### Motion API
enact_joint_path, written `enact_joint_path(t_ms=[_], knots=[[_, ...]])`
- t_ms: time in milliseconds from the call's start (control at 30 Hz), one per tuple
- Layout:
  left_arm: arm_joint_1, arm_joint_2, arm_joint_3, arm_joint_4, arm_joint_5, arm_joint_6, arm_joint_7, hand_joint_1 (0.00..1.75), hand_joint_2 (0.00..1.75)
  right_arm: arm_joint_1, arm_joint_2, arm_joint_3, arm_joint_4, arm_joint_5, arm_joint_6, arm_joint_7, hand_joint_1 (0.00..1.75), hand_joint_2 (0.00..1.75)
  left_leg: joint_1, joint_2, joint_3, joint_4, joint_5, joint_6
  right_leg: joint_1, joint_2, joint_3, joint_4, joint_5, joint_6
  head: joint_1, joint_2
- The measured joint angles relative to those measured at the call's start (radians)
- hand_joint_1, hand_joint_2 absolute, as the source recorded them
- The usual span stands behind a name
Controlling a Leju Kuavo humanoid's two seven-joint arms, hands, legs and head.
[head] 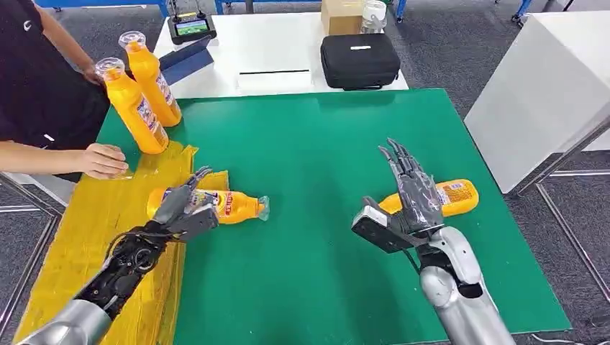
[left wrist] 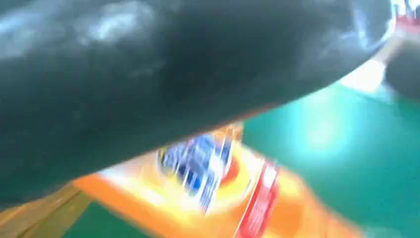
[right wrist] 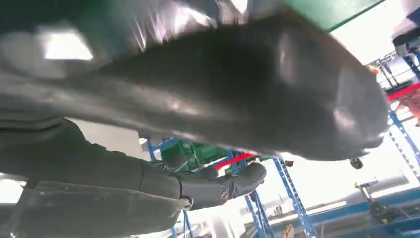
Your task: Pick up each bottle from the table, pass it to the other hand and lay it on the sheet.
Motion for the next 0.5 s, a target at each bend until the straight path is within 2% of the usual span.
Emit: enact_joint_path(t_ms=[100,267,333,367,400,500], knots=[[0.019,-0.022,0.078,-0.062,0.193,0.073,-0.055,0.00,0.00,0.002,0.000,-0.010,-0.010,0.001,-0.004,0.001,0.00,0.00,0.000,0.000,-0.001,0.000,0.000,0.000,0.000,0.000,-0.001,0.000,0.000,0.000,0.000,0.000],[0.020,-0.025,0.089,-0.071,0.217,0.080,-0.062,0.00,0.00,0.002,0.000,-0.012,-0.012,0.002,-0.006,0.001,0.00,0.00,0.000,0.000,-0.001,0.000,0.000,0.000,0.000,0.000,-0.001,0.000,0.000,0.000,0.000,0.000],[0.035,-0.039,0.173,-0.155,0.408,0.107,-0.112,0.00,0.00,0.003,0.000,-0.025,-0.022,0.001,-0.019,-0.002,0.00,0.00,0.000,0.000,-0.001,0.000,0.000,0.000,0.000,0.000,-0.001,0.000,0.000,0.000,0.000,0.000],[0.060,-0.052,0.276,-0.304,0.668,0.069,-0.151,0.00,0.00,0.015,-0.004,-0.066,-0.058,-0.066,-0.042,-0.065,0.00,0.00,0.000,0.000,-0.001,0.000,0.000,0.000,0.000,0.000,-0.002,0.000,0.000,0.000,0.000,0.000],[0.074,-0.058,0.307,-0.372,0.703,0.061,-0.159,0.00,0.00,0.032,-0.014,-0.091,-0.084,-0.119,-0.035,-0.101,0.00,1.75,0.000,0.000,-0.002,0.000,0.000,0.000,0.000,0.000,-0.002,0.000,0.000,0.000,0.000,0.000],[0.095,-0.069,0.338,-0.465,0.713,0.067,-0.175,0.00,0.00,0.062,-0.041,-0.151,-0.121,-0.226,0.033,-0.140,0.00,1.75,-0.001,0.000,-0.003,0.000,0.000,0.000,0.000,0.000,-0.002,0.000,0.000,0.000,0.000,0.000]])
